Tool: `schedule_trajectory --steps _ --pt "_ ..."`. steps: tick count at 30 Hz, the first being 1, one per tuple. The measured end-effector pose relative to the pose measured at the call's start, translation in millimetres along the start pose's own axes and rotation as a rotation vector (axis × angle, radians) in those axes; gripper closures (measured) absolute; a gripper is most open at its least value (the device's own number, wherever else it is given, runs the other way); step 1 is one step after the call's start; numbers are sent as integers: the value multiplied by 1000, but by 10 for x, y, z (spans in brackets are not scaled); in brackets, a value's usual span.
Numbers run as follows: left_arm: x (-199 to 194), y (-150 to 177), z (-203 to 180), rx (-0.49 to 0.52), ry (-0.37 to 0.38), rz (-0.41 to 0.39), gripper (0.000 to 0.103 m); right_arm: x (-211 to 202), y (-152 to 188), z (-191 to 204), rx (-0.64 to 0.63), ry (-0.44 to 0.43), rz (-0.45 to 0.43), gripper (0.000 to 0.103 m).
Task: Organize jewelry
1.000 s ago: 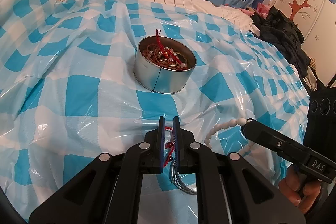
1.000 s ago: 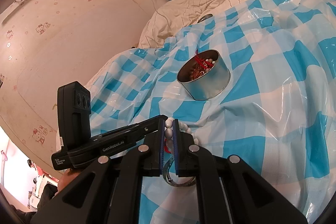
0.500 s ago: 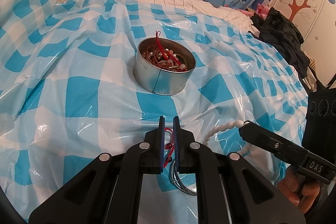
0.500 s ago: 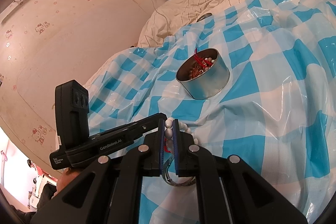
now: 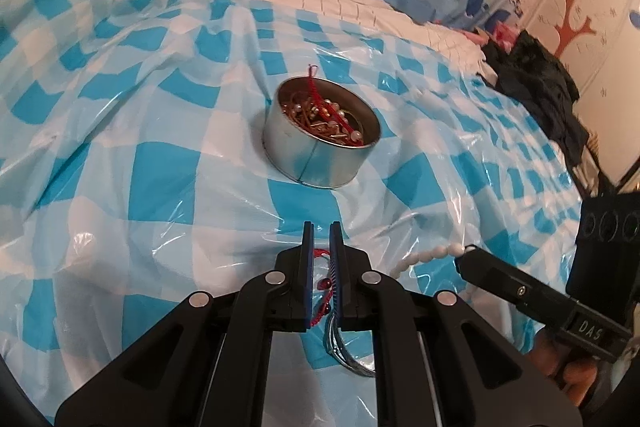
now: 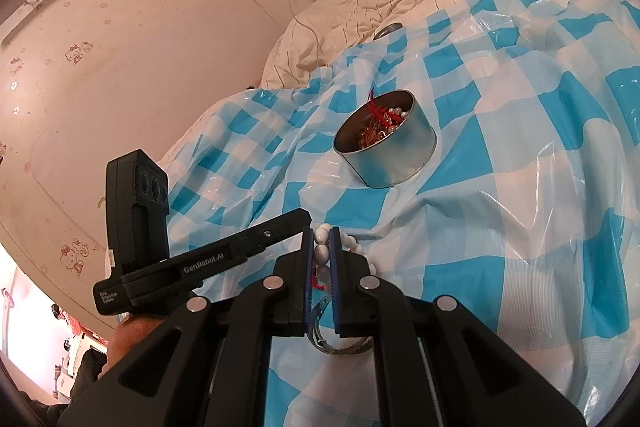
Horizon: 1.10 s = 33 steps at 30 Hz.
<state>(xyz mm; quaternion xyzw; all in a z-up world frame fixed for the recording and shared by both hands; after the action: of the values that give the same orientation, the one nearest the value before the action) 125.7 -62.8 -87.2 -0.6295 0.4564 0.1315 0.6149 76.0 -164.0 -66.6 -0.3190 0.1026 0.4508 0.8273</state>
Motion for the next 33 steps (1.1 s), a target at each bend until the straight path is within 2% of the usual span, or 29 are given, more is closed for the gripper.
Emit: schedule_trajectory --steps 2,4,6,8,11,13,14,15,17,20,26,33 --pt "15 9 36 -17 2 3 95 -2 -1 -5 1 0 0 95" --pt "46 25 63 -28 2 12 87 -2 -1 -1 0 -1 1 95" --pt "79 46 80 -29 -6 21 68 0 -2 2 0 0 1 95" --pt "131 83 84 -12 -32 45 54 -2 -2 -3 1 0 1 95" --pt "230 174 67 29 -63 96 52 -4 -3 -1 1 0 0 95" --pt "269 218 63 49 -67 115 52 0 -3 7 -1 0 -1 95" --pt "288 239 45 64 -63 124 66 -2 -2 7 -2 -1 -2 95" --pt "308 263 24 86 -63 141 90 -5 -1 8 -2 -1 -3 95" --pt "315 284 -21 145 -88 158 96 -7 1 13 0 -1 -2 95" --pt "218 226 -81 171 -86 125 96 -15 -3 32 0 -2 -5 95" --pt "-75 -17 -67 88 1 -6 97 -51 -37 66 0 -14 -19 95" --pt "-101 -191 -104 35 70 -44 97 -43 -170 114 -12 -9 -51 95"
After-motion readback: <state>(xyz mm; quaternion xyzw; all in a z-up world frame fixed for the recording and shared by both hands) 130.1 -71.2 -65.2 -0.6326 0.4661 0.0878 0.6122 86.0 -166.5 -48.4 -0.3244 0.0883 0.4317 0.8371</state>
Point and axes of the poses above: each gripper's, at about its wrist camera, not at the fingertips, and x roughly the way its jaws point, z to its left, y to its underside, the point moved 10 cm from there along x, roughly the way its jaws point, and after that the axes turned 12 degrees about x, right-handed, at the moved point
